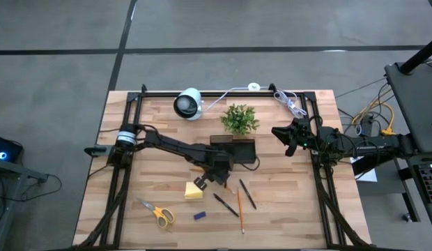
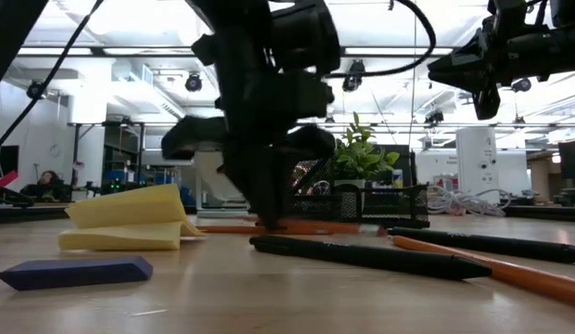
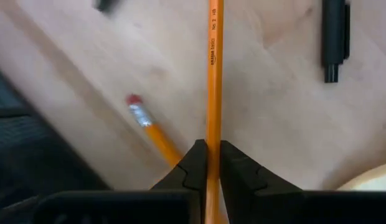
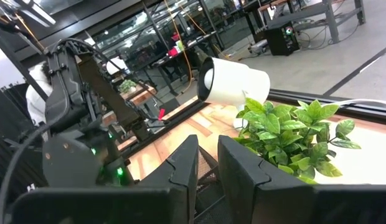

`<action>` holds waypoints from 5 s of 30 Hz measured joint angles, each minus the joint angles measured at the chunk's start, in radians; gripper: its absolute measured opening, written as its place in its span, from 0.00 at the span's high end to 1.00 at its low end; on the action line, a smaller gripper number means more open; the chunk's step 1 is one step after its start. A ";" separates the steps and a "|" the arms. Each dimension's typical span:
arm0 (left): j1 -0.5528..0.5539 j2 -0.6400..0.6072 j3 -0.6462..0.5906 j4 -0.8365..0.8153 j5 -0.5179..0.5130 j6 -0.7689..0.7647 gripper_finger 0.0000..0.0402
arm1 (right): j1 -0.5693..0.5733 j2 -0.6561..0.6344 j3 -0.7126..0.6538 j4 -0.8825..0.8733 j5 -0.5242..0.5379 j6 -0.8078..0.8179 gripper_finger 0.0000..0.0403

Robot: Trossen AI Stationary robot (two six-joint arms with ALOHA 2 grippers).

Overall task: Pick and place office supplies into organizer
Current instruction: Put the middle orange pencil into the black desk organizer

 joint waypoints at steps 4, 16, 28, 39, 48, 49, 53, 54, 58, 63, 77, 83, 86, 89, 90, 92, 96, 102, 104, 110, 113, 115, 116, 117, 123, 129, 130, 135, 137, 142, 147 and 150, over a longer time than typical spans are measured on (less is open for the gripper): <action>-0.001 -0.006 0.037 0.003 0.012 -0.043 0.97 | 0.000 0.000 0.000 0.000 0.000 0.000 0.87; -0.001 -0.010 0.110 0.010 0.019 -0.384 0.97 | 0.000 -0.001 0.000 0.030 -0.001 0.057 0.87; 0.000 -0.083 0.112 0.269 0.006 -0.650 0.97 | 0.000 -0.002 0.000 0.027 -0.004 0.084 0.87; 0.005 -0.117 0.109 0.488 -0.114 -0.759 0.97 | 0.000 -0.013 0.000 0.028 0.000 0.096 0.87; 0.006 -0.120 0.103 0.495 -0.138 -0.769 0.97 | 0.000 -0.036 0.000 0.076 0.076 0.044 0.87; 0.009 -0.120 0.102 0.495 -0.139 -0.778 0.97 | 0.000 -0.036 0.000 0.083 0.077 0.043 0.87; 0.015 -0.121 0.102 0.510 -0.141 -0.776 0.97 | 0.000 -0.035 0.000 0.090 0.079 0.048 0.87; 0.016 -0.124 0.102 0.515 -0.141 -0.776 0.97 | 0.000 -0.035 0.000 0.090 0.079 0.048 0.87; 0.019 -0.147 0.102 0.546 -0.171 -0.749 0.97 | 0.000 -0.035 0.000 0.090 0.079 0.049 0.87; 0.035 -0.184 0.088 0.548 -0.249 -0.717 0.97 | 0.000 -0.034 0.000 0.090 0.078 0.052 0.87; 0.120 -0.346 -0.174 0.746 -0.338 -0.702 0.99 | 0.000 -0.033 0.000 0.089 0.075 0.065 0.87; 0.153 -0.422 -0.324 0.893 -0.319 -0.692 0.99 | 0.000 -0.033 0.000 0.087 0.076 0.062 0.87; 0.171 -0.445 -0.390 0.970 -0.318 -0.691 0.99 | 0.000 -0.032 0.000 0.084 0.076 0.062 0.87; 0.186 -0.447 -0.449 1.052 -0.318 -0.683 0.99 | 0.000 -0.032 0.000 0.079 0.075 0.060 0.87; 0.189 -0.446 -0.463 1.071 -0.318 -0.670 0.99 | 0.000 -0.033 0.000 0.076 0.075 0.059 0.87; 0.195 -0.436 -0.491 1.134 -0.317 -0.644 0.99 | 0.000 -0.032 0.000 0.072 0.076 0.058 0.87; 0.202 -0.419 -0.546 1.190 -0.316 -0.643 0.99 | 0.000 -0.023 0.000 0.068 0.076 0.058 0.87; 0.202 -0.417 -0.594 1.202 -0.316 -0.620 0.99 | 0.000 -0.018 0.000 0.059 0.076 0.058 0.87; 0.207 -0.416 -0.599 1.201 -0.314 -0.620 0.99 | 0.000 -0.018 0.000 0.048 0.076 0.059 0.87; 0.223 -0.416 -0.616 1.259 -0.315 -0.622 0.99 | 0.000 -0.018 0.000 0.043 0.076 0.059 0.87; 0.228 -0.416 -0.652 1.369 -0.316 -0.651 0.99 | 0.000 -0.018 0.000 0.043 0.076 0.059 0.87; 0.232 -0.416 -0.672 1.394 -0.315 -0.650 0.99 | 0.000 -0.018 0.000 0.043 0.076 0.061 0.87; 0.233 -0.416 -0.679 1.393 -0.315 -0.648 0.99 | 0.000 -0.019 0.000 0.044 0.076 0.067 0.87; 0.234 -0.416 -0.684 1.393 -0.314 -0.649 0.99 | 0.000 -0.019 0.000 0.044 0.076 0.073 0.87; 0.234 -0.416 -0.708 1.415 -0.295 -0.694 0.99 | 0.000 -0.019 0.000 0.044 0.076 0.078 0.87; 0.239 -0.397 -0.716 1.456 -0.296 -0.702 0.99 | 0.000 -0.013 0.000 0.045 0.078 0.078 0.87; 0.240 -0.389 -0.716 1.461 -0.290 -0.702 0.99 | 0.000 -0.011 0.000 0.045 0.078 0.078 0.87; 0.239 -0.335 -0.716 1.500 -0.270 -0.716 0.99 | 0.000 -0.009 0.000 0.048 0.079 0.080 0.87; 0.239 -0.318 -0.716 1.502 -0.270 -0.727 0.99 | 0.000 -0.007 0.000 0.048 0.078 0.091 0.87; 0.239 -0.304 -0.717 1.507 -0.271 -0.725 0.99 | 0.000 -0.007 0.000 0.049 0.078 0.105 0.87; 0.243 -0.278 -0.725 1.501 -0.267 -0.725 0.99 | 0.000 -0.006 0.000 0.050 0.078 0.111 0.87; 0.243 -0.266 -0.724 1.505 -0.256 -0.726 0.99 | 0.000 -0.006 0.000 0.050 0.078 0.112 0.87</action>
